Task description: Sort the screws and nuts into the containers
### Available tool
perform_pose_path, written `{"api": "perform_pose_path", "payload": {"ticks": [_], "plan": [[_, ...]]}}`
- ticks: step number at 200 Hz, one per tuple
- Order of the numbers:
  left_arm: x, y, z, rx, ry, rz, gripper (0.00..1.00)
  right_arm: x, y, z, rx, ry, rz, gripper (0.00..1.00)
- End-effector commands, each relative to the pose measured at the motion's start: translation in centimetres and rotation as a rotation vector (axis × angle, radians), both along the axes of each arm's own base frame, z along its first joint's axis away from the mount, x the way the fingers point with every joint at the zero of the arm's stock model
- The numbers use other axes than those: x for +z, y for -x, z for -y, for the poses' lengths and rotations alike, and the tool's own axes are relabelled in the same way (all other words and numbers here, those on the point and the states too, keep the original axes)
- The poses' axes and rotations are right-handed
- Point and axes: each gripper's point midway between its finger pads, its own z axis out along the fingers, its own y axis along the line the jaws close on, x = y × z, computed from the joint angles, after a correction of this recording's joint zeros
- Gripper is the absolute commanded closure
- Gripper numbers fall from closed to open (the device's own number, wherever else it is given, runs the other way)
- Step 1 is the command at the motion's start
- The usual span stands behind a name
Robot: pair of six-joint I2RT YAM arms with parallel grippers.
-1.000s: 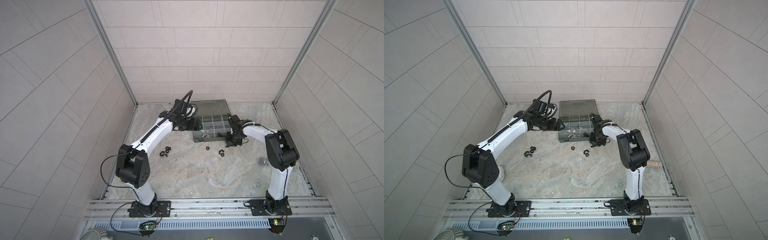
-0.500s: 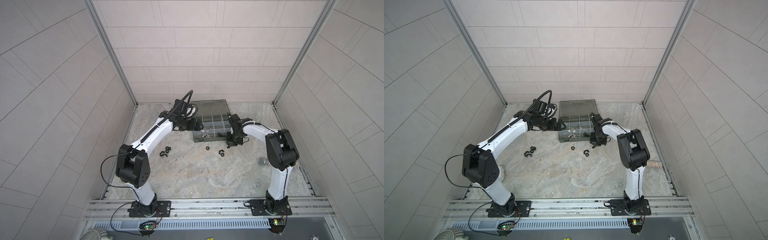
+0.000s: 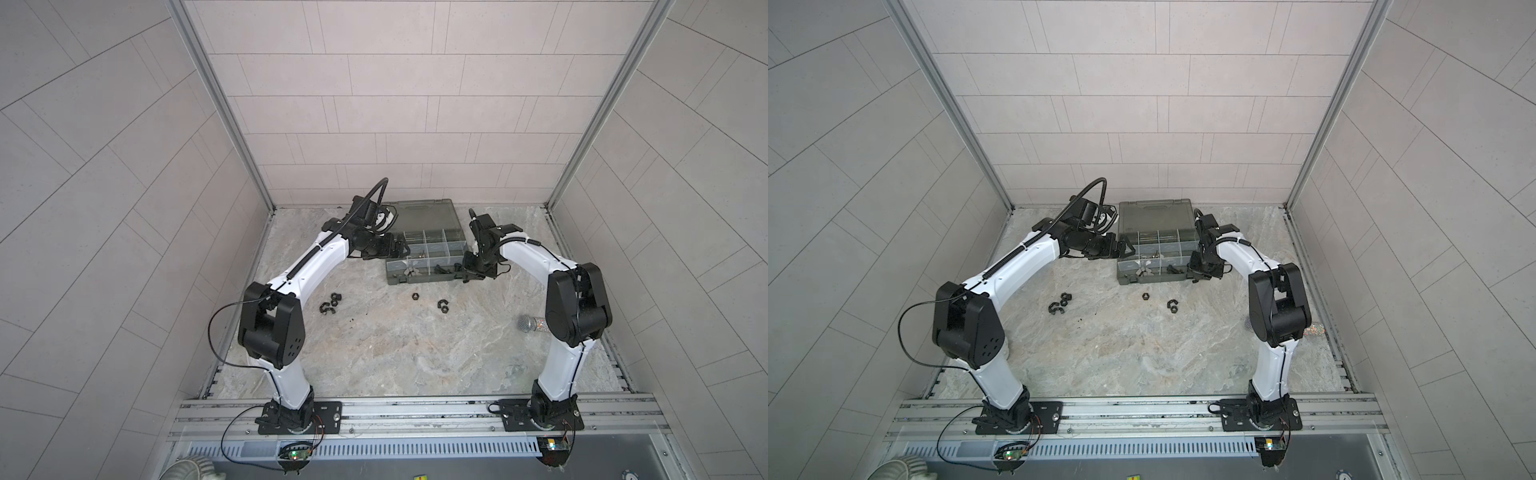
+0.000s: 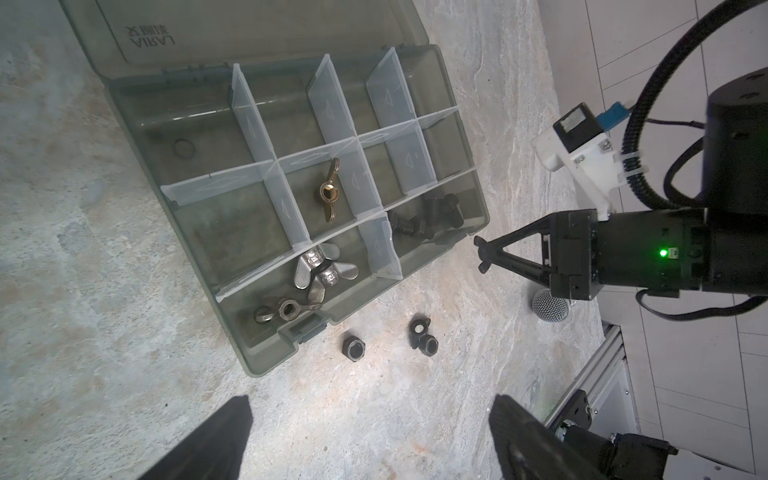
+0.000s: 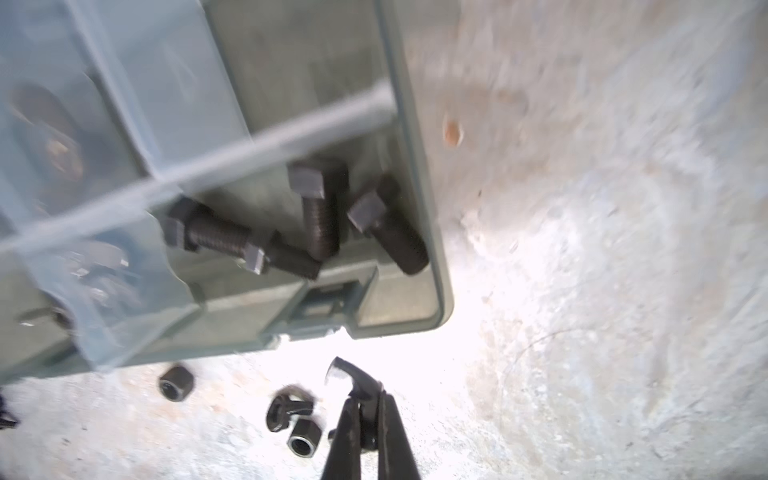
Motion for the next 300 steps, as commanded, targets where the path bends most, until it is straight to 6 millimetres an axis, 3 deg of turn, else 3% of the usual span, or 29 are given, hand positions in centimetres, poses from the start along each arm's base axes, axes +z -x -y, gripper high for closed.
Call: {"api": "perform_pose_path", "payload": {"ticks": [1, 58, 138, 220, 251, 300], "plan": [[1.4, -1.1, 0.7, -0.01, 0.023, 0.024, 0.05, 2.5, -1.1, 1.0, -0.024, -0.008, 0.045, 0.96], [2.6, -1.7, 0.7, -0.005, 0.01, 0.047, 0.05, 4.1, -6.0, 1.2, -0.053, -0.049, 0.118, 0.96], [2.0, -1.1, -0.2, -0.015, -0.047, 0.038, 0.05, 2.2, -12.0, 0.8, -0.078, -0.094, 0.143, 0.96], [1.4, -0.9, -0.7, -0.021, -0.077, 0.033, 0.04, -0.6, -12.6, 0.4, -0.087, -0.116, 0.102, 0.93], [1.1, -1.0, -0.7, -0.019, -0.082, 0.025, 0.04, -0.2, -12.6, 0.3, -0.077, -0.121, 0.119, 0.76], [1.0, -1.1, -0.7, -0.016, -0.078, 0.018, 0.04, 1.8, -11.7, 0.0, -0.056, -0.134, 0.138, 0.74]]}}
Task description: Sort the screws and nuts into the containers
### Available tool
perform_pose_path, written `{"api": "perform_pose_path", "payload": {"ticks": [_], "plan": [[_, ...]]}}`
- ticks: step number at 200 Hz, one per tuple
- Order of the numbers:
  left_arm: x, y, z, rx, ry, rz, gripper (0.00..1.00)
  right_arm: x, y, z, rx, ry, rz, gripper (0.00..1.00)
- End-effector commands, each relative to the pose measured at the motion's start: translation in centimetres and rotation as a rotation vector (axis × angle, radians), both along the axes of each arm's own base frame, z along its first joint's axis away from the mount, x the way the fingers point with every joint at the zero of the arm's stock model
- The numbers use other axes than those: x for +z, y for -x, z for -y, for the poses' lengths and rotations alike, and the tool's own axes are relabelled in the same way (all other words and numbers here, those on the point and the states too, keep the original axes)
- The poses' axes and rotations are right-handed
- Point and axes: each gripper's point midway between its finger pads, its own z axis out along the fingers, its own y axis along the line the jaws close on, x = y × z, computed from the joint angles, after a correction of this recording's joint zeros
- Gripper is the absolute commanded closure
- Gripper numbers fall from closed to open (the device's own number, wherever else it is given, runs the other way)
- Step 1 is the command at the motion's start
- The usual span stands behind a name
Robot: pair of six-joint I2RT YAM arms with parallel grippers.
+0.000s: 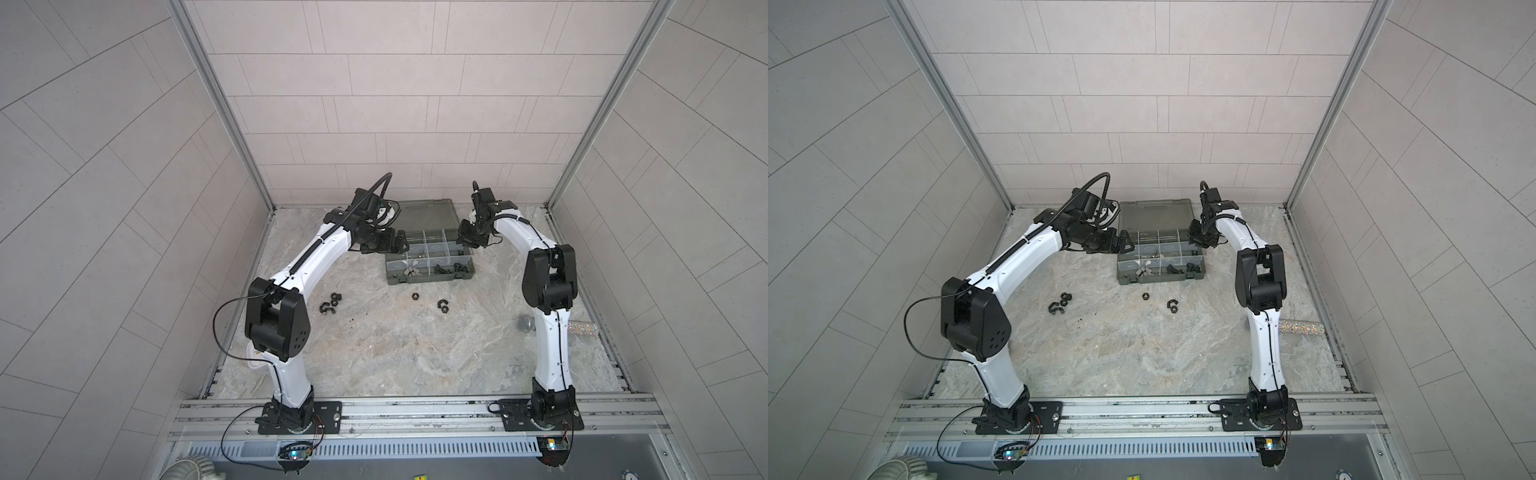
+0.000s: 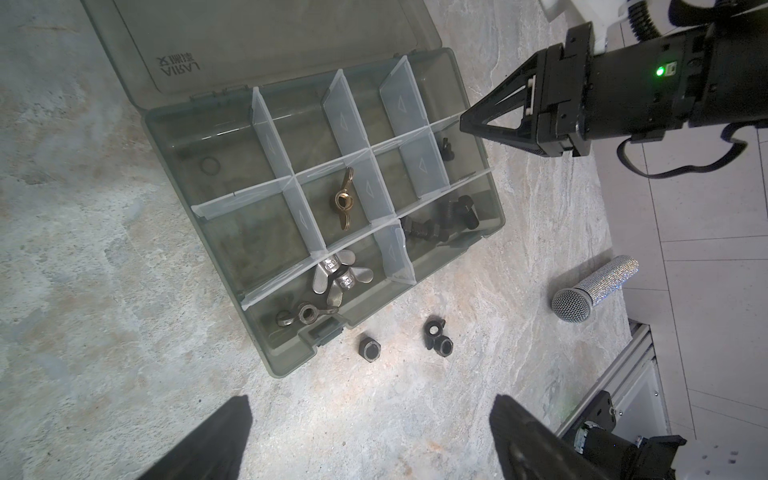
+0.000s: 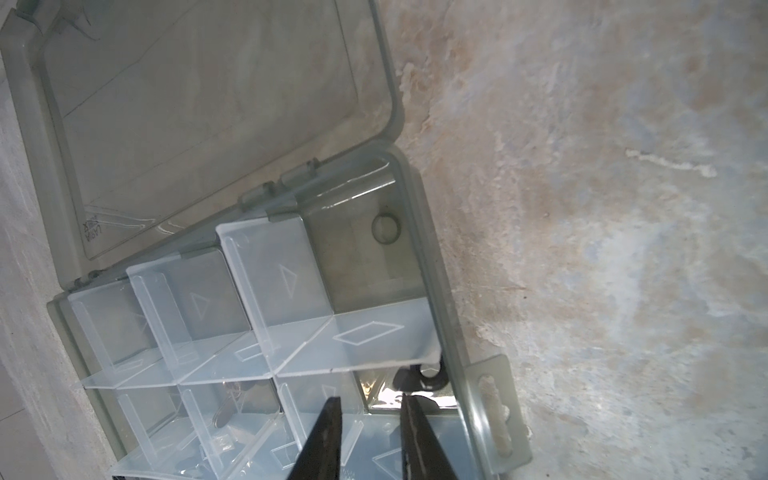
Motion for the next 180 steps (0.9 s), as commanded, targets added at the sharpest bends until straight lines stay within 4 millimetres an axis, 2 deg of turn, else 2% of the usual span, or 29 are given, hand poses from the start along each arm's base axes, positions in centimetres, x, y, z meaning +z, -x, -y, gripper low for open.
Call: {"api": "perform_pose_path", "payload": {"ticks": [1, 21, 48, 98, 121, 150, 180], "plan": [[0.5, -0.5, -0.1, -0.003, -0.003, 0.015, 0.04, 1.6, 1.2, 0.0, 0.007, -0.004, 0.004, 0.74], [0.6, -0.3, -0.2, -0.001, 0.0, 0.02, 0.04, 2.9, 3.0, -0.6, 0.042, 0.012, 0.011, 0.74], [0.6, 0.2, -0.5, 0.004, -0.007, 0.029, 0.04, 3.8, 7.0, -2.1, 0.146, 0.034, -0.02, 0.74], [-0.4, 1.8, -1.1, 0.009, -0.008, 0.008, 0.04, 2.2, 15.0, -6.3, 0.341, 0.053, -0.127, 0.73], [-0.7, 2.6, -1.5, 0.01, -0.014, -0.008, 0.04, 0.8, 17.9, -8.3, 0.385, 0.023, -0.186, 0.66], [-1.1, 3.7, -2.1, 0.013, -0.028, -0.015, 0.04, -1.0, 19.7, -9.1, 0.386, -0.001, -0.223, 0.65], [-1.1, 4.5, -2.7, 0.019, -0.04, -0.002, 0.04, -2.1, 19.9, -9.3, 0.368, -0.023, -0.243, 0.65]]}}
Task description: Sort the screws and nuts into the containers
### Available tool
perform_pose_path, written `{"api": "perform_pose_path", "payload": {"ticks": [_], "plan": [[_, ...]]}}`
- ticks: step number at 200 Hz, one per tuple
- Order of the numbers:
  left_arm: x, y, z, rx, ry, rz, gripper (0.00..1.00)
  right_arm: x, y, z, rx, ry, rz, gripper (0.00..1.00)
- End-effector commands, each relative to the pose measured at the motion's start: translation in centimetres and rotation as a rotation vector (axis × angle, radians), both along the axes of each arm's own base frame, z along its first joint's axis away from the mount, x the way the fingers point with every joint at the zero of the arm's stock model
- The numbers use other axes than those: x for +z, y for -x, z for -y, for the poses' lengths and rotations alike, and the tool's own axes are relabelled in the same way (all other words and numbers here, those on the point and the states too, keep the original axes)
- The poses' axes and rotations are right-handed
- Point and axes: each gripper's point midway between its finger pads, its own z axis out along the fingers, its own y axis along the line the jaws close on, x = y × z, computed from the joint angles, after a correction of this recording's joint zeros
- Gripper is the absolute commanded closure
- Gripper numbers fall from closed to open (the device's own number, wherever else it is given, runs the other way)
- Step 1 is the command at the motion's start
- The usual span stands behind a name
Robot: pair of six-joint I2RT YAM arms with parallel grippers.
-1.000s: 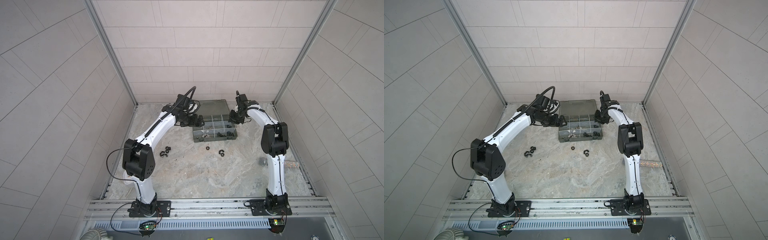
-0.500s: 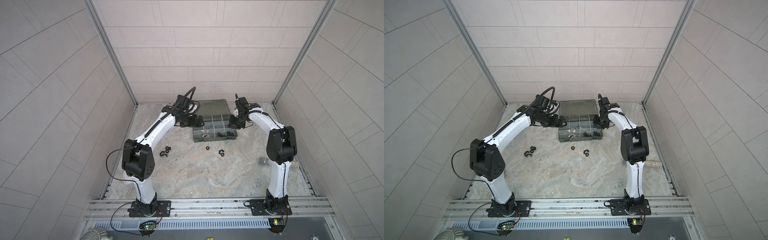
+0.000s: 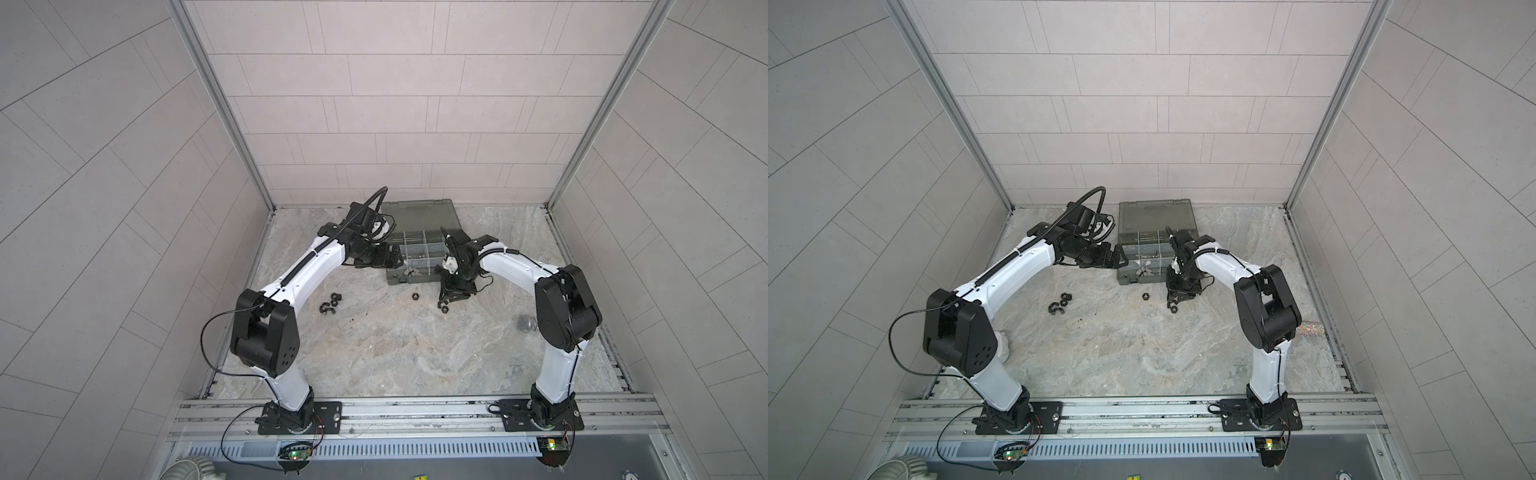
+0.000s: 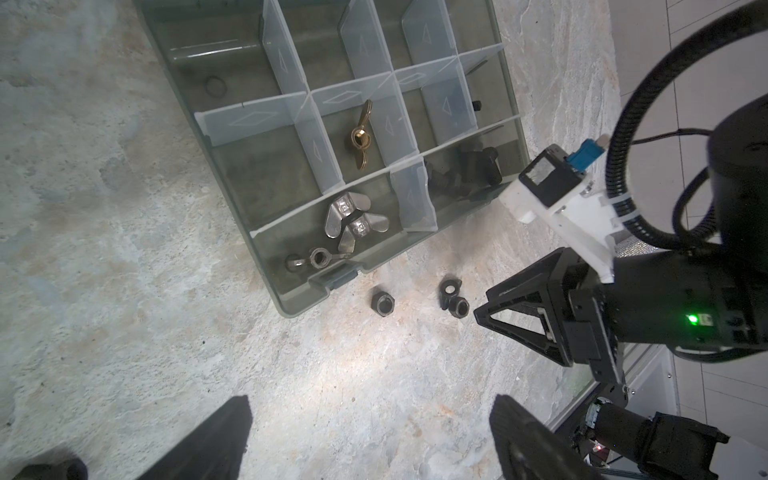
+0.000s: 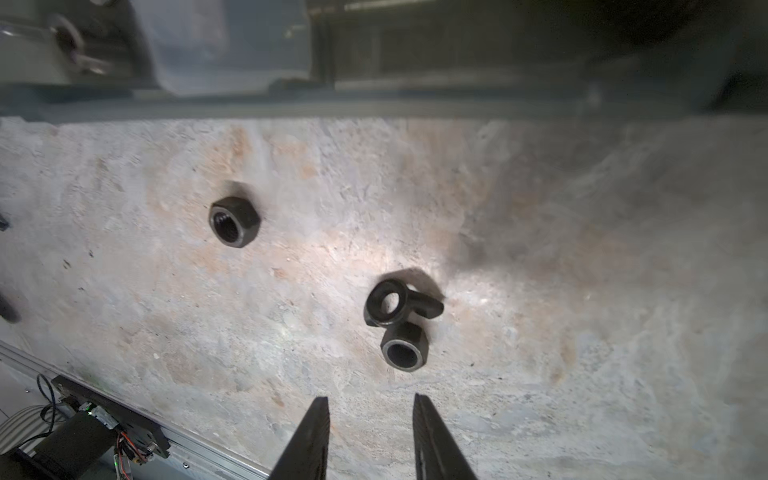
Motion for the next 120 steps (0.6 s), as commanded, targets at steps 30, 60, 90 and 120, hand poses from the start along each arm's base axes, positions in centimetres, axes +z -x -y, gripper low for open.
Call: {"api": "perform_pose_path", "payload": {"ticks": [30, 60, 90, 120], "plan": [[1.0, 1.1, -1.2, 0.014, -0.019, 0.04, 0.04, -0.7, -0.6, -1.5, -0.052, -0.071, -0.009, 0.65], [0.6, 1.9, -1.7, 0.02, -0.036, 0.027, 0.04, -1.5, -0.4, -1.7, -0.073, -0.077, -0.029, 0.64], [0.6, 2.3, -2.1, 0.023, -0.046, 0.029, 0.04, -1.9, -0.1, -1.4, -0.086, -0.059, -0.045, 0.64], [0.8, 2.4, -2.2, 0.022, -0.049, 0.038, 0.04, -2.3, 0.0, -1.2, -0.092, -0.046, -0.055, 0.64]]}}
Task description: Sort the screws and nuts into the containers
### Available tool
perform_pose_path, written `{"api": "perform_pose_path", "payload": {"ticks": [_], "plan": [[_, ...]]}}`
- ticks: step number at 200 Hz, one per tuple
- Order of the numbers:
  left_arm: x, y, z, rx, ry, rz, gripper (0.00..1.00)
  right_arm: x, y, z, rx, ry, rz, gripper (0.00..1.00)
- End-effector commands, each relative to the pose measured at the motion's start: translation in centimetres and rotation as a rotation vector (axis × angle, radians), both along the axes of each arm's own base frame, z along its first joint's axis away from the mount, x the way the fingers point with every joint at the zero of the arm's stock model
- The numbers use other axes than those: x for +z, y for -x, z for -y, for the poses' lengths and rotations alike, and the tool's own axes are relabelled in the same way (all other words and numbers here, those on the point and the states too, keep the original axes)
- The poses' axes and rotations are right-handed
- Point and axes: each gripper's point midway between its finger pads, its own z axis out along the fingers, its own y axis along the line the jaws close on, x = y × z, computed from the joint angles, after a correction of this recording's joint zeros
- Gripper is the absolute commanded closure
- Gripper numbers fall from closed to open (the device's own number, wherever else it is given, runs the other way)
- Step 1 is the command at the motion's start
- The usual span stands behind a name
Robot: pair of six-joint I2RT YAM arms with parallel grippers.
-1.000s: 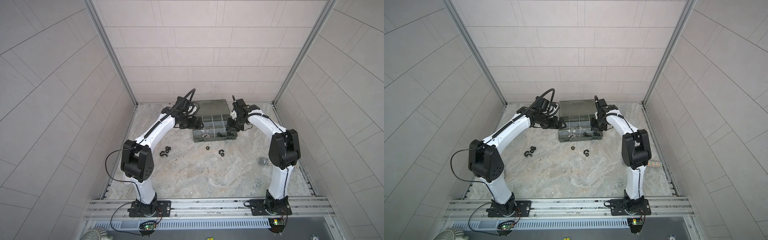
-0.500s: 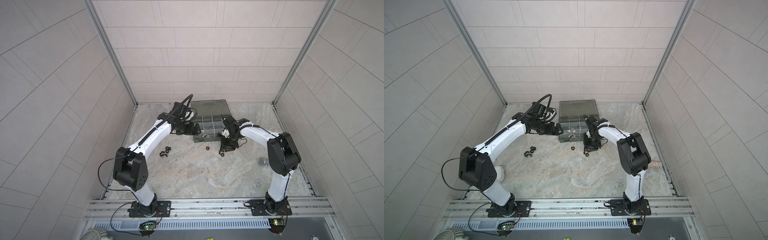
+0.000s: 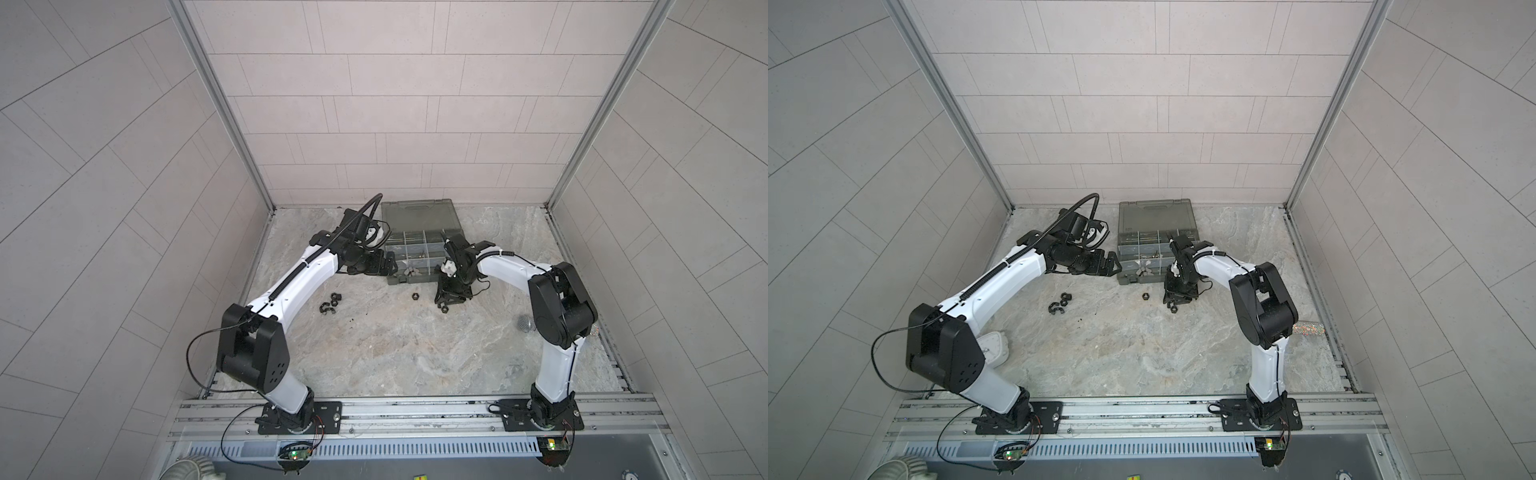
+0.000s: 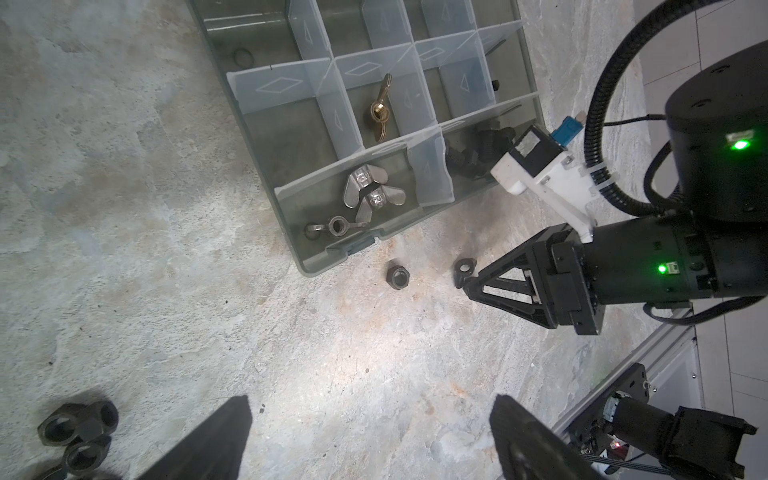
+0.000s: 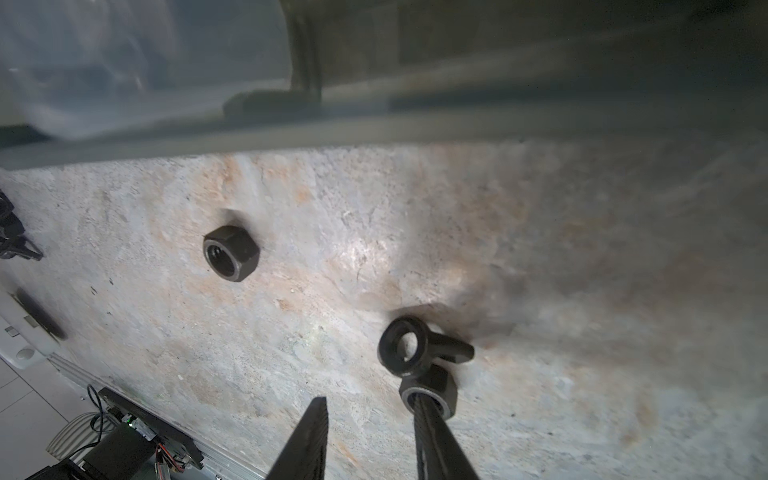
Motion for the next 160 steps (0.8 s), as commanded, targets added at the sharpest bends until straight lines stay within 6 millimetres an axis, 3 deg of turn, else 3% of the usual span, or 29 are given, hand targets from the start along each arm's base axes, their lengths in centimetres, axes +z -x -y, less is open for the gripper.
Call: {"api": "perform_pose_path", "payload": {"ticks": [1, 128, 160], "plan": [[0.6, 0.5, -0.6, -0.001, -0.013, 0.021, 0.04, -0.7, 0.4, 0.2, -0.017, 0.023, -0.027, 0.64], [1.2, 0.9, -1.1, -0.009, -0.028, 0.043, 0.04, -2.3, -1.5, 0.7, -0.067, 0.051, -0.03, 0.64], [1.4, 1.0, -1.3, -0.005, -0.034, 0.05, 0.04, -2.6, -1.9, 1.1, -0.054, 0.085, -0.034, 0.71]]}}
